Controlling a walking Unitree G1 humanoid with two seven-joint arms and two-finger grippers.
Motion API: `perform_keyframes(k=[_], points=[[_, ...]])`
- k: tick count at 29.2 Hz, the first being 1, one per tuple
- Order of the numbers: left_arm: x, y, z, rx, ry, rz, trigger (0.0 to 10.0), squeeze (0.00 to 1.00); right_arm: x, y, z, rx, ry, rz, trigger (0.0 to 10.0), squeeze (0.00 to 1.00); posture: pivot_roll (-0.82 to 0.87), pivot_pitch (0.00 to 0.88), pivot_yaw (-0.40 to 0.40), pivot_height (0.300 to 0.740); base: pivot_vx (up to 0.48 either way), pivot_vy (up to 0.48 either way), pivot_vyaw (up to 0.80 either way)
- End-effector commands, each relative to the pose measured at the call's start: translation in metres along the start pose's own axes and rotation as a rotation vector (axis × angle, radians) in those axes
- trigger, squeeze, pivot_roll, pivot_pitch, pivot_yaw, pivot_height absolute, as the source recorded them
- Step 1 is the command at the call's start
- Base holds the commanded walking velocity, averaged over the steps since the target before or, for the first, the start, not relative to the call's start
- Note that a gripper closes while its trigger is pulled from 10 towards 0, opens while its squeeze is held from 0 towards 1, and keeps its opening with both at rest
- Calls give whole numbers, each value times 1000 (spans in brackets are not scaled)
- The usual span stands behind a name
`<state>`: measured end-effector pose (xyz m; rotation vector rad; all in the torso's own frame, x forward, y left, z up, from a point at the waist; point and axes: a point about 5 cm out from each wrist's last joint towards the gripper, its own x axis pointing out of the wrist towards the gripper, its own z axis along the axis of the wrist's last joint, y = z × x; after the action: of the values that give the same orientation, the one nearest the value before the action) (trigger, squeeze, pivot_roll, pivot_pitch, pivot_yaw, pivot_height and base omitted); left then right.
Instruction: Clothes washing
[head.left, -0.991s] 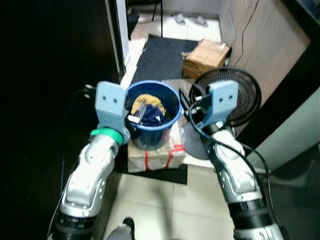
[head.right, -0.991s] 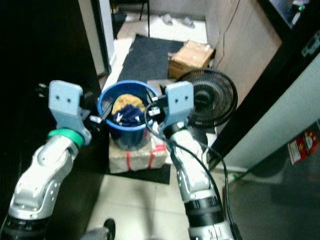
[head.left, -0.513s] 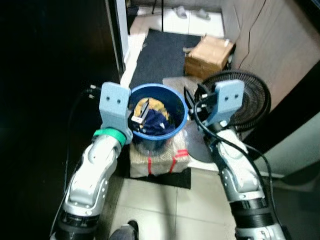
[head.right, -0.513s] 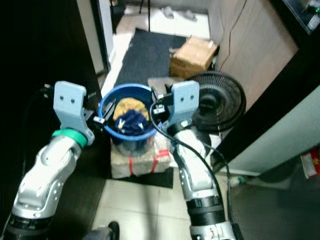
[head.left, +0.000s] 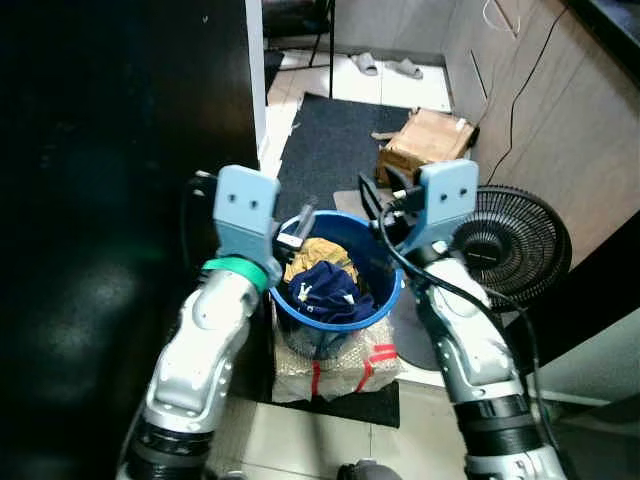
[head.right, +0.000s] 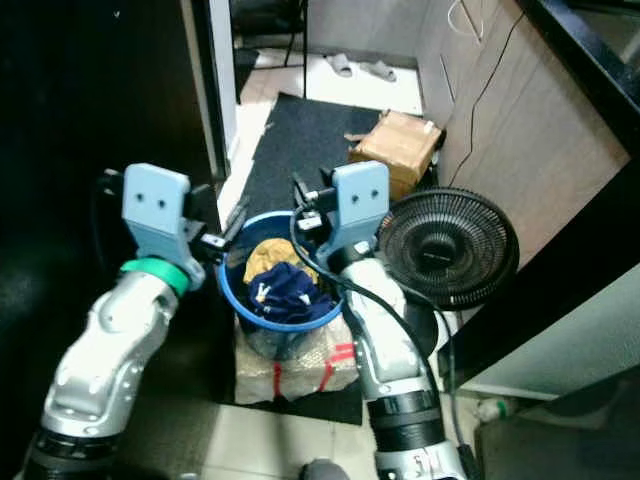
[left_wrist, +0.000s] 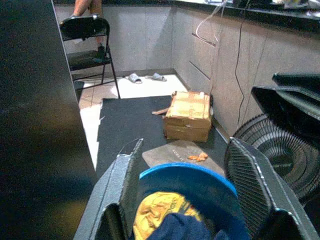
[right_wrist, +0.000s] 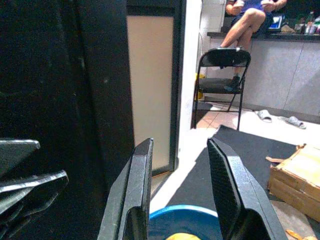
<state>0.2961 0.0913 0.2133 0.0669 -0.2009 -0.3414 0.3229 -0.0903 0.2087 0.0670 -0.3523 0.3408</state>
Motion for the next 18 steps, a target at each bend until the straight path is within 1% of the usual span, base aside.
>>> perform_keyframes(k=[1,3,12,18], points=[[-4,23,-5,34,29,73,10000,0,-2,-5,-1,1,10,-12,10000,0,41,53,-6,740,412,244,0],[-4,23,-6,20,35,75,10000,0,-2,-5,-1,1,10,-10,10000,0,41,53,-6,740,356,259,0],[-4,20,-5,12,25,56,10000,0,-2,-5,-1,1,9,-9,10000,0,39,54,-6,740,0,0,0],[-3,21,-6,-8,37,75,10000,0,-2,-5,-1,1,8,-9,10000,0,39,57,-6,740,0,0,0]])
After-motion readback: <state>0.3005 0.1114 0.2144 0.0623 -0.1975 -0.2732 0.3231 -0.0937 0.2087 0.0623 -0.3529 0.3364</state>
